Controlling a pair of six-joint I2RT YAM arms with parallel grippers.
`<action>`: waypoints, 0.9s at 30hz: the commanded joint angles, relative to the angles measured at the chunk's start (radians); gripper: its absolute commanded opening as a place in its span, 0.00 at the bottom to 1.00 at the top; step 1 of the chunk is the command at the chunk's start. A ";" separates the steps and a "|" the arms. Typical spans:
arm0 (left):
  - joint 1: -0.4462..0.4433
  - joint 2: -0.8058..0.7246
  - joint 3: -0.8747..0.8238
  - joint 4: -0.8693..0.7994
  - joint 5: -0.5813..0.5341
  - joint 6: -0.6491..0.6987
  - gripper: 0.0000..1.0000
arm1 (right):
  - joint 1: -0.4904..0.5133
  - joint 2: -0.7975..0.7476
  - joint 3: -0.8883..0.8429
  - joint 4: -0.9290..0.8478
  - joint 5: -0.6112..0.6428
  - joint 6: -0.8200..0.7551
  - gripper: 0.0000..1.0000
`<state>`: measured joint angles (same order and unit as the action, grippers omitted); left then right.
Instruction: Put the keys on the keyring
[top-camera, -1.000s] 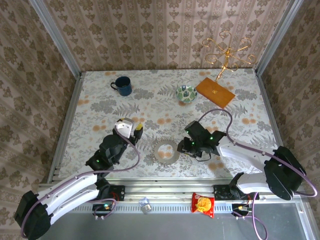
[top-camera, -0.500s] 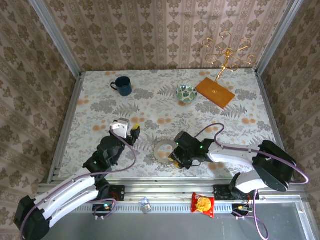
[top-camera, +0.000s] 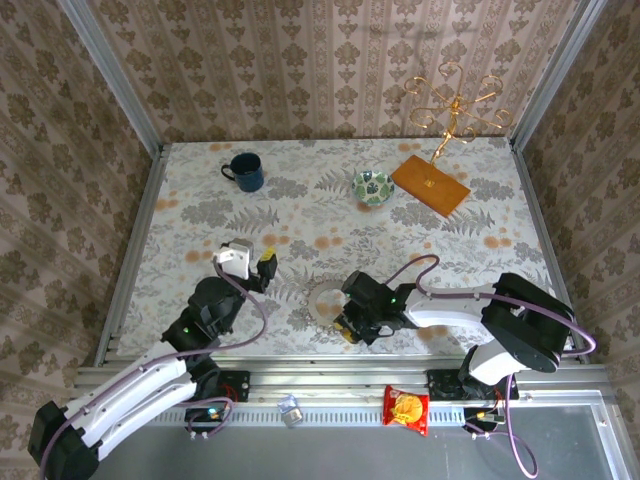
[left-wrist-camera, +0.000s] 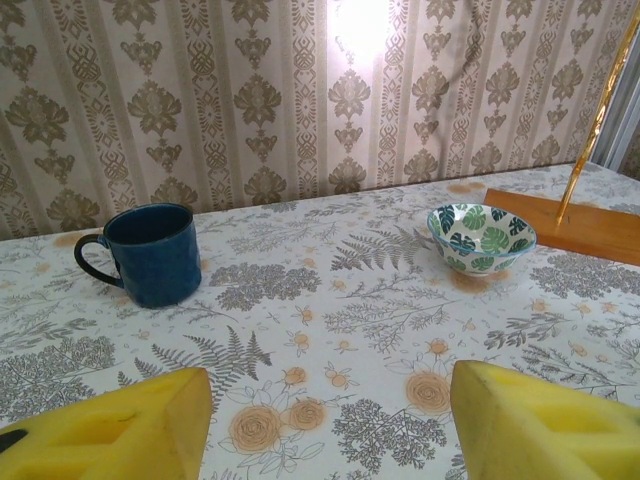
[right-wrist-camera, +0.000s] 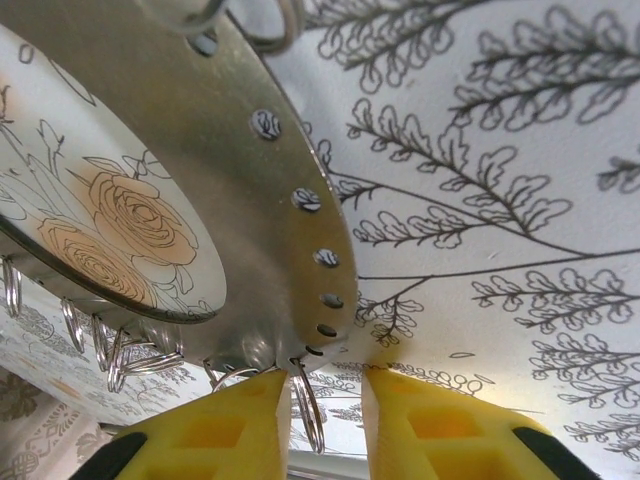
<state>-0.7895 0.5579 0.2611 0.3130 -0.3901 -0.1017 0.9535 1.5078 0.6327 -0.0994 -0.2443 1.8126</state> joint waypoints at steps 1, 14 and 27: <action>0.006 -0.013 -0.011 -0.013 -0.013 -0.022 0.65 | 0.007 0.029 0.002 0.015 0.011 0.022 0.22; 0.007 0.008 0.004 -0.006 -0.016 -0.003 0.65 | 0.004 -0.025 -0.021 -0.022 0.026 0.012 0.00; 0.009 0.058 0.063 -0.008 0.003 0.091 0.65 | -0.114 -0.216 0.221 -0.433 0.089 -0.755 0.00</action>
<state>-0.7895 0.6086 0.2768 0.3046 -0.3893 -0.0578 0.8520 1.3315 0.7982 -0.4217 -0.2012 1.3445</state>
